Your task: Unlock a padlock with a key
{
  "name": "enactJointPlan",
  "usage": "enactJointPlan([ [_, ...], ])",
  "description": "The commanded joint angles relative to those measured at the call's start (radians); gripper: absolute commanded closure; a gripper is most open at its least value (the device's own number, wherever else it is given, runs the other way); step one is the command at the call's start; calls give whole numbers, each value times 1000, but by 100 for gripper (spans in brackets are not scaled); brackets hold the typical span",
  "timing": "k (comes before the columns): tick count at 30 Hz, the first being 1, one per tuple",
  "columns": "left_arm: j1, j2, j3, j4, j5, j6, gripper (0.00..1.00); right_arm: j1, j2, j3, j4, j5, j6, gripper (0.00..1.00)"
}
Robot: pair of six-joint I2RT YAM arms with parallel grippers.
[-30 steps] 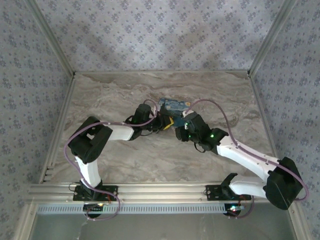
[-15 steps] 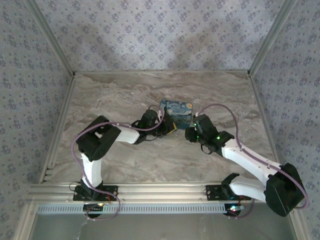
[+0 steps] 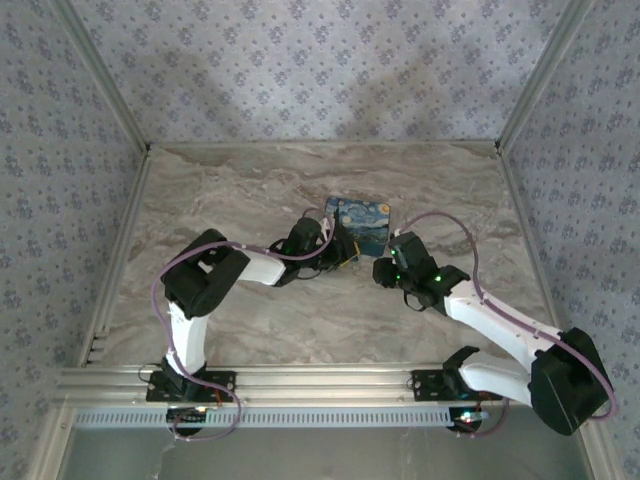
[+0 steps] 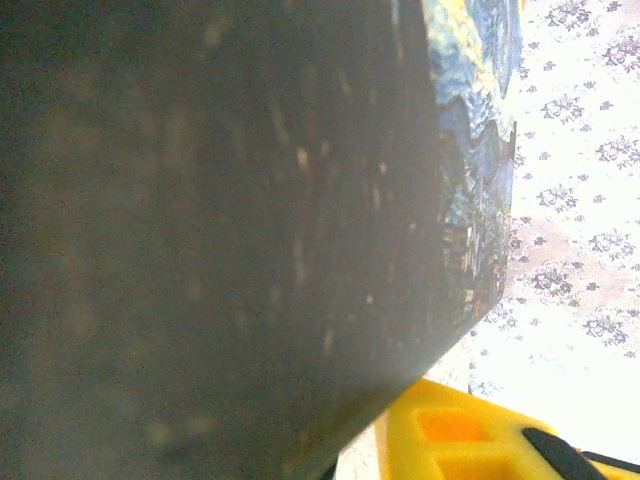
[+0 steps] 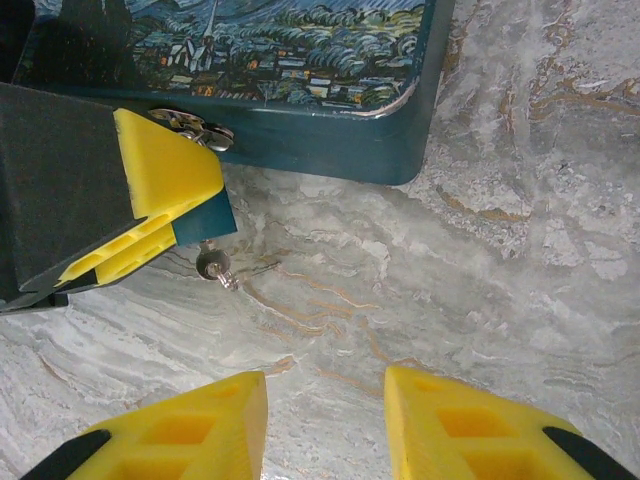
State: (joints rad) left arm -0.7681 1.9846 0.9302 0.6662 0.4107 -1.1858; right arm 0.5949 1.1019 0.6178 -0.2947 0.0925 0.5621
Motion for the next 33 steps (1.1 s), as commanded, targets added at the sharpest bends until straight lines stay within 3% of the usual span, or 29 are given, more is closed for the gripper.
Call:
enactJointPlan([
  [1,-8,-32,-43,-22,25,-4,68,-6,-7,-7,12,-6,16,62],
  [14,40,-239,-175,-195,-10,111,63,-28,96,27,60,-14,-6,62],
  [20,84,-337,-165,-312,-45,190,60,-88,212,76,116,-14,-12,69],
  [33,130,-400,-154,-358,-101,248,53,-157,391,206,144,15,-43,71],
])
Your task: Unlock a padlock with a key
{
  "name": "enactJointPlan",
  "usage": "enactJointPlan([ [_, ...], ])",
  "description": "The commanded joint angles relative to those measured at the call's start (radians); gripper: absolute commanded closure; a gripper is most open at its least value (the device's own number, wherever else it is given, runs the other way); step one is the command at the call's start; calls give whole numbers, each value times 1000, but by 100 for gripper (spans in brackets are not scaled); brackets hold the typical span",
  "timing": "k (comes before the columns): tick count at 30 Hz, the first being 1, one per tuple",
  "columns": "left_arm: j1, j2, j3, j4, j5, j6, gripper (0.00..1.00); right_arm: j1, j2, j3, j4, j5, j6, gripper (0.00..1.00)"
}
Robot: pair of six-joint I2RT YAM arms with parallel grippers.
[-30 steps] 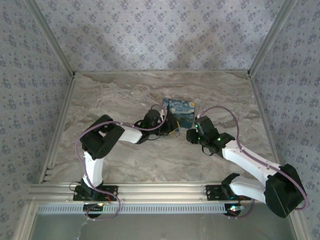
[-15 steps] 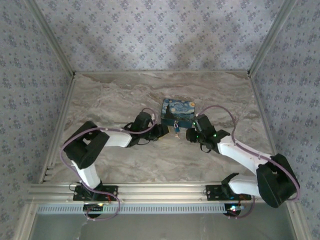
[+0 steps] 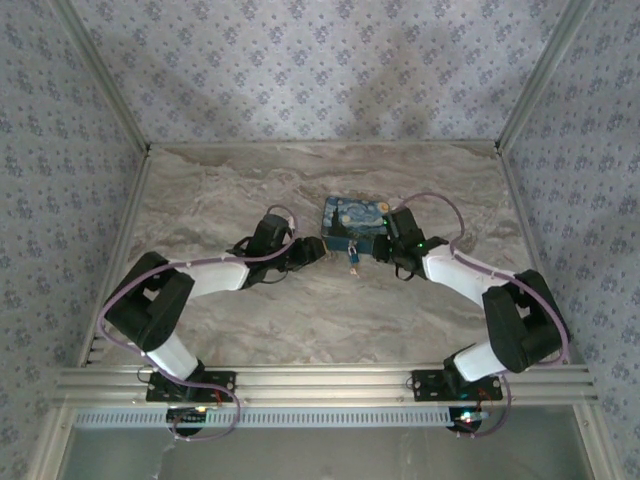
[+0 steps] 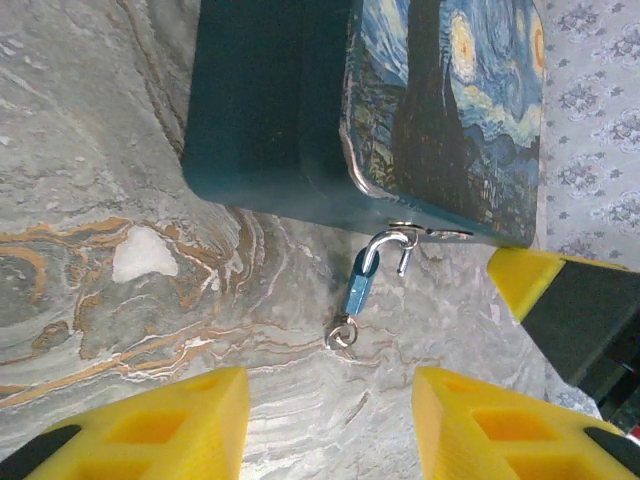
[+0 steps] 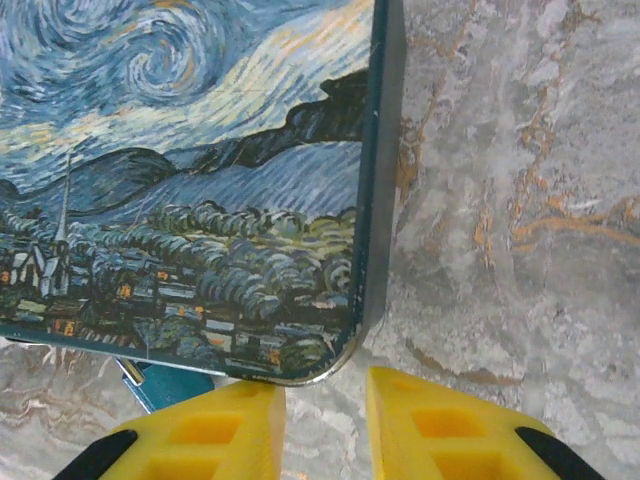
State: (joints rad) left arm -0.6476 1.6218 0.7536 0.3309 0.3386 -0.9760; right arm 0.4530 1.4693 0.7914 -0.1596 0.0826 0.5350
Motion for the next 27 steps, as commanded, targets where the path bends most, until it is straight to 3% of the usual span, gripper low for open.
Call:
enactJointPlan([
  [1,11,-37,28,-26,-28,41,53,-18,31,35,11,26,-19,71],
  [7,19,-16,69,-53,-23,51,52,-32,44,70,-6,26,-42,71],
  [17,50,40,192,-128,-52,89,50,129,-39,31,-63,93,-111,59],
  [27,68,150,327,-201,-54,107,50,256,103,51,-18,222,-78,53],
])
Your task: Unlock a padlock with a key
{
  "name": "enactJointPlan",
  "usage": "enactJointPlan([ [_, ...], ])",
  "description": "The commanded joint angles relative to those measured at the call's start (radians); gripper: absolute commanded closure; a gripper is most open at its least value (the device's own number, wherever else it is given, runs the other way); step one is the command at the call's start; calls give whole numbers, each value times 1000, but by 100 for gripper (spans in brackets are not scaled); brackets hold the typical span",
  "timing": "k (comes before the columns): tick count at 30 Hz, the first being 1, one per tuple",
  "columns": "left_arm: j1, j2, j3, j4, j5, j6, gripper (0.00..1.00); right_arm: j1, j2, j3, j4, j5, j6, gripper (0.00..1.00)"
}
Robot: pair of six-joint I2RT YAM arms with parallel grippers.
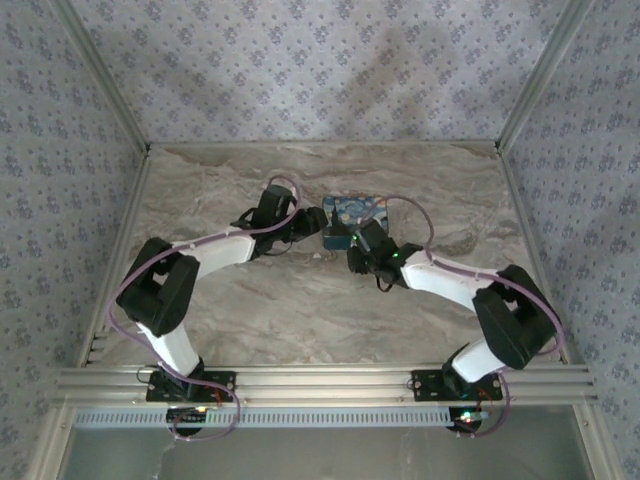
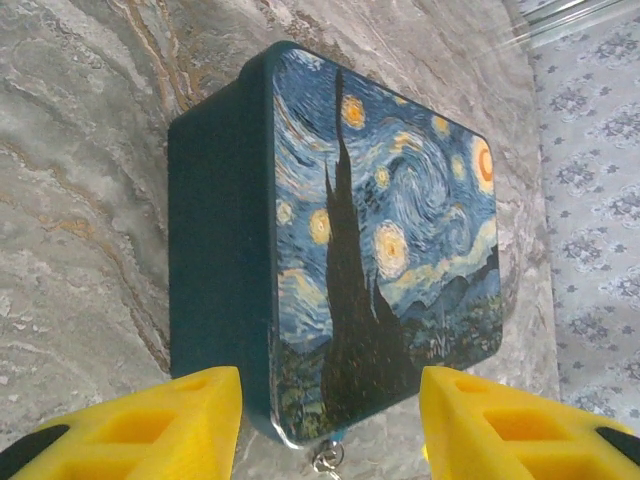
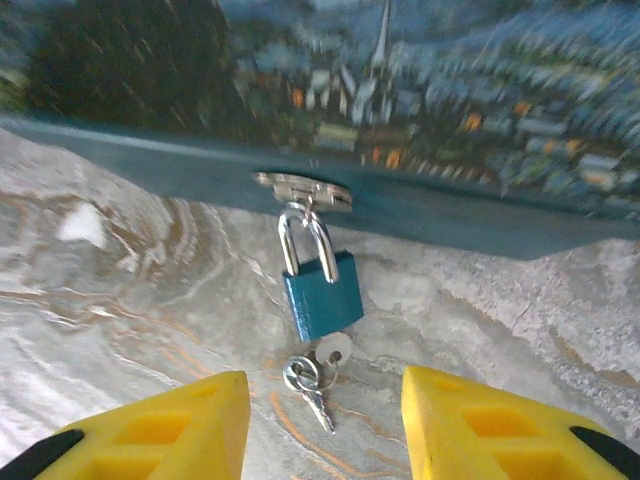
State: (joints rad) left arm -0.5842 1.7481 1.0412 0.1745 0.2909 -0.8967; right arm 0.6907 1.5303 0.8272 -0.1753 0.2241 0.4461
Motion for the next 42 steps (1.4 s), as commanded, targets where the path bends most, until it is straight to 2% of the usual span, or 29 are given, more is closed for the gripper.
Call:
enactJointPlan([
  [1,6,29,42,-47,-6,28,50,24,57,23,-6,97,12,53],
  [20,18,73,49,-34,7,9,50,44,246,111,-17,135,43,56],
  [30,27,76,38,-26,13,3,50,52,233,67,-13,126,50,67],
  [42,30,85,40,-26,15,2,51,67,187,52,-28,116,0,93],
])
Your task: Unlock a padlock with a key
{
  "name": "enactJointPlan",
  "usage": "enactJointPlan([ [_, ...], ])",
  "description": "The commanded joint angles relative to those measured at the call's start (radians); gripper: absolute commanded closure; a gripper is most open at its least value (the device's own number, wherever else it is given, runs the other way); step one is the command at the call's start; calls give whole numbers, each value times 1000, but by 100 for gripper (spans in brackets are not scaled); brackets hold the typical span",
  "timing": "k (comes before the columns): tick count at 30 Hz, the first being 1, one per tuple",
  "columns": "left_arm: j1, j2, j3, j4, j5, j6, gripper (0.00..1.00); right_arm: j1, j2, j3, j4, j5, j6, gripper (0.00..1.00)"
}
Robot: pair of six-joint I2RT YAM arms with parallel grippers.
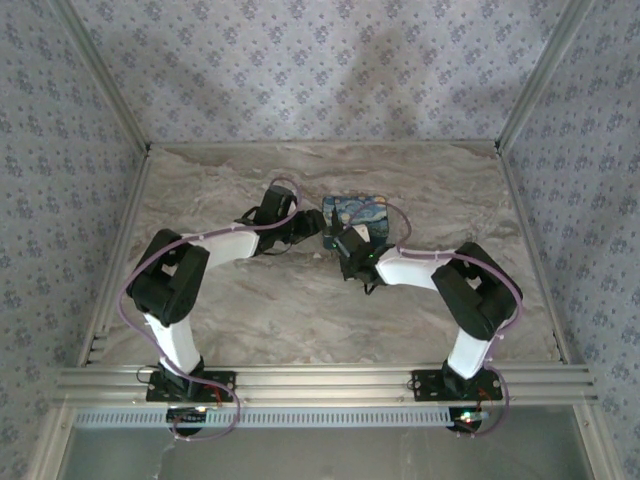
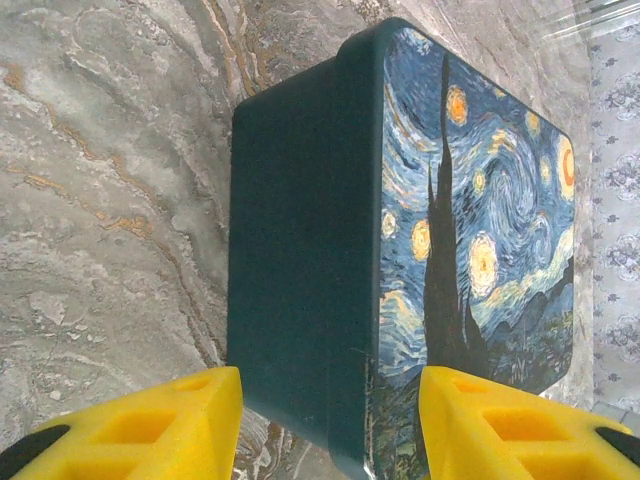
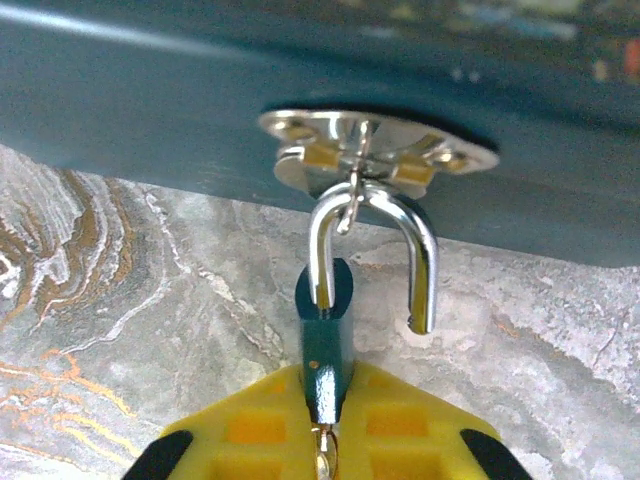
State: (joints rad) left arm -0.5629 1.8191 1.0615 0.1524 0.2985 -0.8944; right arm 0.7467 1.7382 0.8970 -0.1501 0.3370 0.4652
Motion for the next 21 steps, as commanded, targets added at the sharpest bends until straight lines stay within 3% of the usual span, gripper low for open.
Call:
enactJointPlan([
  [1,8,16,22,-4,7,1,51,14,-25,-16,-58,4,-28,95],
  [8,12,28,44,-25,9,14,51,31,-77,-13,-88,-10,-123,99],
  [21,14,57,87,-42,45,13,51,40,-101,13,-75,-126,-438,100],
])
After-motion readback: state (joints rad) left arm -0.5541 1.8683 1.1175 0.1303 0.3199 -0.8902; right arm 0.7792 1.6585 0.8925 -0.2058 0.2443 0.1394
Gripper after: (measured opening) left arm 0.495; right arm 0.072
